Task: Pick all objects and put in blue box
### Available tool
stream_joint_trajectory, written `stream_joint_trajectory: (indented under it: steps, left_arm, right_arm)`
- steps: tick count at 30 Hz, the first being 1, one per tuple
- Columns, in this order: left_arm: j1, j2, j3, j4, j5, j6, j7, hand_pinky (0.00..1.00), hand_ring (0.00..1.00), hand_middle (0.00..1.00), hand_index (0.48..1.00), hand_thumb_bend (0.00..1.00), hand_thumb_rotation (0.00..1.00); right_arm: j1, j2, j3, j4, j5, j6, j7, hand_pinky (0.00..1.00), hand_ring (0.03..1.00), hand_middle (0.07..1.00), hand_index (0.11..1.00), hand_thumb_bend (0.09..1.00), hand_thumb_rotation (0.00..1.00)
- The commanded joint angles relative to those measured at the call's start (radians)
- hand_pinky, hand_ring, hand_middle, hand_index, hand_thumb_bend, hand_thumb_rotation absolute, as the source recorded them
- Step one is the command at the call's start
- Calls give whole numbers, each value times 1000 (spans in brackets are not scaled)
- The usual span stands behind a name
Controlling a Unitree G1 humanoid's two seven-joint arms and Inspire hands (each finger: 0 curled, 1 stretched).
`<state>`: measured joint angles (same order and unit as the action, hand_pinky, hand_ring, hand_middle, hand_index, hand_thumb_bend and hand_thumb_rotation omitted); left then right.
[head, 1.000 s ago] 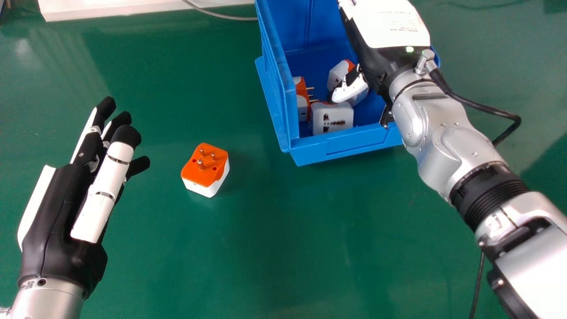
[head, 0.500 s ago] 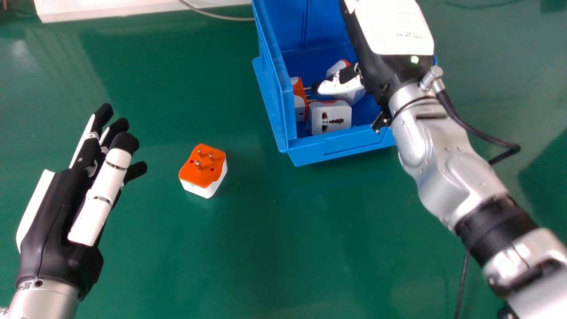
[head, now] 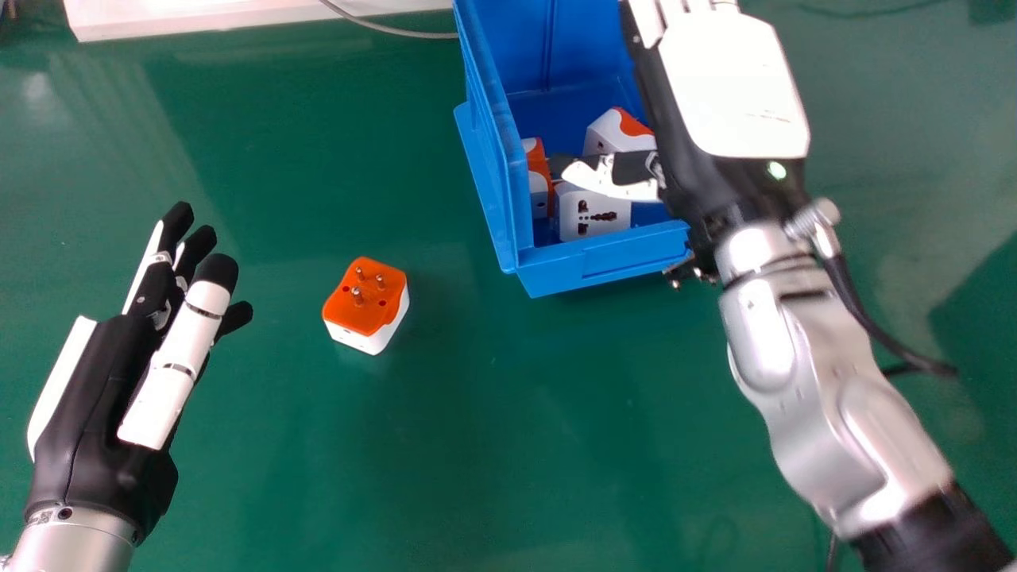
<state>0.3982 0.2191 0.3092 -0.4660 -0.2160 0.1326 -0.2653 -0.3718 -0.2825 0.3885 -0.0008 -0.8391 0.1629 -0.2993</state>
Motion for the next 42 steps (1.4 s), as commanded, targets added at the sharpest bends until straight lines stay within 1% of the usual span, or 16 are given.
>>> stream_joint_trajectory:
  steps: [1,3,6,8,10,13,16,19,22,25,27,30,33,35,38,42]
  left_arm:
    - [-17,17,8,-5,-3,-16,-2,887,956,993,1000,496,775]
    - [-24,19,7,-6,-4,-11,-1,888,957,994,1000,495,775]
    - [-40,20,0,-9,-2,-3,4,890,960,996,1000,493,774]
    - [-42,20,-2,-3,-1,-9,3,892,963,998,1000,488,773]
    - [-54,18,-8,10,1,-14,3,893,964,999,1000,480,773]
    - [-68,19,-13,19,2,-17,3,894,965,1000,1000,472,772]
    - [-95,20,-17,59,3,-39,-4,894,966,1000,1000,465,771]
    - [-121,16,-30,97,8,-66,-8,894,966,1000,1000,458,770]
    - [-134,12,-42,124,11,-92,-12,893,966,1000,1000,454,768]
    - [-142,8,-50,162,11,-126,-20,898,968,1000,1000,456,764]
    - [-144,6,-55,174,14,-139,-20,903,971,1000,1000,459,761]
    - [-147,7,-51,190,10,-150,-21,907,973,1000,1000,460,757]
    - [-144,6,-48,193,7,-155,-17,910,975,1000,1000,460,750]
    - [-135,5,-45,186,6,-154,-13,910,976,1000,1000,458,748]
    - [-116,3,-34,170,1,-148,-8,908,975,1000,1000,455,743]
    - [-76,-6,-20,124,-4,-127,13,904,973,1000,1000,449,737]
  right_arm:
    - [44,7,-24,-83,-24,-7,-29,1000,1000,1000,1000,427,280]
    - [91,14,-26,-124,-25,-18,-43,1000,1000,1000,1000,425,286]
    - [178,32,-24,-184,-19,-35,-64,1000,1000,1000,1000,425,296]
    - [217,43,-21,-207,-23,-42,-69,1000,1000,1000,1000,421,309]
    - [291,57,-13,-247,-17,-60,-79,1000,1000,1000,1000,418,315]
    - [373,72,-1,-285,-15,-83,-85,985,1000,1000,999,412,320]
    - [474,82,26,-308,-22,-118,-108,969,999,1000,991,407,321]
    - [537,91,49,-303,-29,-147,-129,941,992,1000,979,403,315]
    - [578,104,62,-299,-35,-163,-145,922,986,1000,971,401,311]
    - [613,114,70,-279,-35,-191,-175,896,979,1000,961,397,306]
    - [630,120,75,-268,-32,-206,-191,883,975,997,956,395,304]
    - [660,129,90,-258,-26,-234,-207,870,967,992,950,393,304]
    - [671,136,107,-244,-30,-256,-213,847,952,978,932,391,307]
    - [671,142,127,-236,-36,-263,-206,835,944,971,924,390,309]
    - [662,146,160,-223,-41,-275,-180,811,933,958,910,383,308]
    - [616,149,203,-189,-22,-306,-119,781,914,937,892,374,309]
